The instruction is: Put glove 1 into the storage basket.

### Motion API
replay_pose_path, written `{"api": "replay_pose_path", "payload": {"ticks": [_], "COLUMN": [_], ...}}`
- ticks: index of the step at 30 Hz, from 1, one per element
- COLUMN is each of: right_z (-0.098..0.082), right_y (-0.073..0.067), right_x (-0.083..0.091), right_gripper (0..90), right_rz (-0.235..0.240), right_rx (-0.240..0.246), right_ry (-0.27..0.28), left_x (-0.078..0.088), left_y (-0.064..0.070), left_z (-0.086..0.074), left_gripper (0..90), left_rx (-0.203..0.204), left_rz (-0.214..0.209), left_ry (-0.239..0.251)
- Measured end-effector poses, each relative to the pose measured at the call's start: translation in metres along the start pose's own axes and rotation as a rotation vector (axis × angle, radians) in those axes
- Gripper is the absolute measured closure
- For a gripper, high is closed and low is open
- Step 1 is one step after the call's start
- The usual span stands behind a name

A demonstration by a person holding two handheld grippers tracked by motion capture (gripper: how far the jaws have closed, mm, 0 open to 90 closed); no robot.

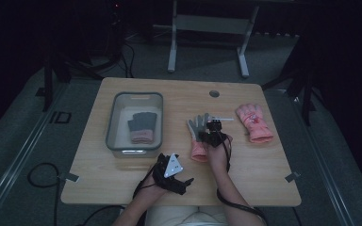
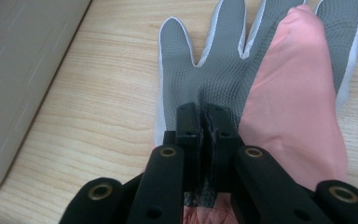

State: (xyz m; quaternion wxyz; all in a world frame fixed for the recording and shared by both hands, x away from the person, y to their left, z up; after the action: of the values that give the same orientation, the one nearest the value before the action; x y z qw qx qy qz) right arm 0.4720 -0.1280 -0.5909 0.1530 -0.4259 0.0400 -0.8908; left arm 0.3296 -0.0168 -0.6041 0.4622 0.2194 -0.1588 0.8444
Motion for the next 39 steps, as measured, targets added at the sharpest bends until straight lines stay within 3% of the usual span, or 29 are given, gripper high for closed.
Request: {"api": "replay_pose_path", "payload": {"ticks": [5, 11, 14, 18, 19, 26, 33, 35, 39], "right_z": [0.003, 0.014, 0.028, 0.035, 0.040, 0.048, 0.051, 0.051, 0.054], "right_y": [0.000, -0.005, -0.005, 0.004, 0.016, 0.066, 0.115, 0.121, 0.147], "right_x": [0.002, 0.021, 0.045, 0.061, 0.073, 0.094, 0.099, 0.099, 0.097], "right_gripper": [78.9, 73.8, 72.2, 72.4, 72.4, 71.6, 70.6, 70.5, 70.7], "right_rz": [0.005, 0.038, 0.059, 0.053, 0.050, 0.001, -0.053, -0.061, -0.088], "right_rx": [-0.012, -0.001, 0.063, 0.100, 0.124, 0.208, 0.258, 0.263, 0.280], "right_ry": [0.002, 0.056, 0.126, 0.155, 0.170, 0.193, 0.189, 0.186, 0.176], "left_x": [0.000, 0.000, 0.000, -0.001, -0.001, -0.001, -0.001, -0.001, -0.001], "left_y": [0.000, 0.000, 0.000, 0.001, 0.001, 0.001, 0.001, 0.001, 0.000], "left_z": [0.000, 0.000, 0.000, 0.000, 0.000, -0.001, -0.001, -0.001, -0.001], "left_gripper": [1.4, 1.3, 1.3, 1.4, 1.3, 1.3, 1.3, 1.4, 1.4], "left_rx": [-0.001, -0.001, 0.000, 0.000, 0.001, 0.001, 0.001, 0.000, 0.001], "left_rz": [-0.002, -0.004, -0.007, -0.009, -0.009, -0.007, -0.007, -0.008, -0.008], "left_ry": [0.000, 0.000, 0.002, 0.000, -0.002, 0.000, -0.001, -0.001, -0.002]}}
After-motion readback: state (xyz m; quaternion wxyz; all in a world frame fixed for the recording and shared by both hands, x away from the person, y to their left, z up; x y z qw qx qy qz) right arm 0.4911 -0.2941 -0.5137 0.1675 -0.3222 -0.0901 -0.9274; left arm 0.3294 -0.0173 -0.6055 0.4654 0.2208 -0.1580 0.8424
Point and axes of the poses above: each handheld gripper's, and its own axes: x roughly backward along the jaws, z roughly out of its top, y roughly to its right, the point moved 8 cm from there along -x, roughly forward along the jaws, and after that the axes turned 4 degrees about -z, right-handed, at the moved point
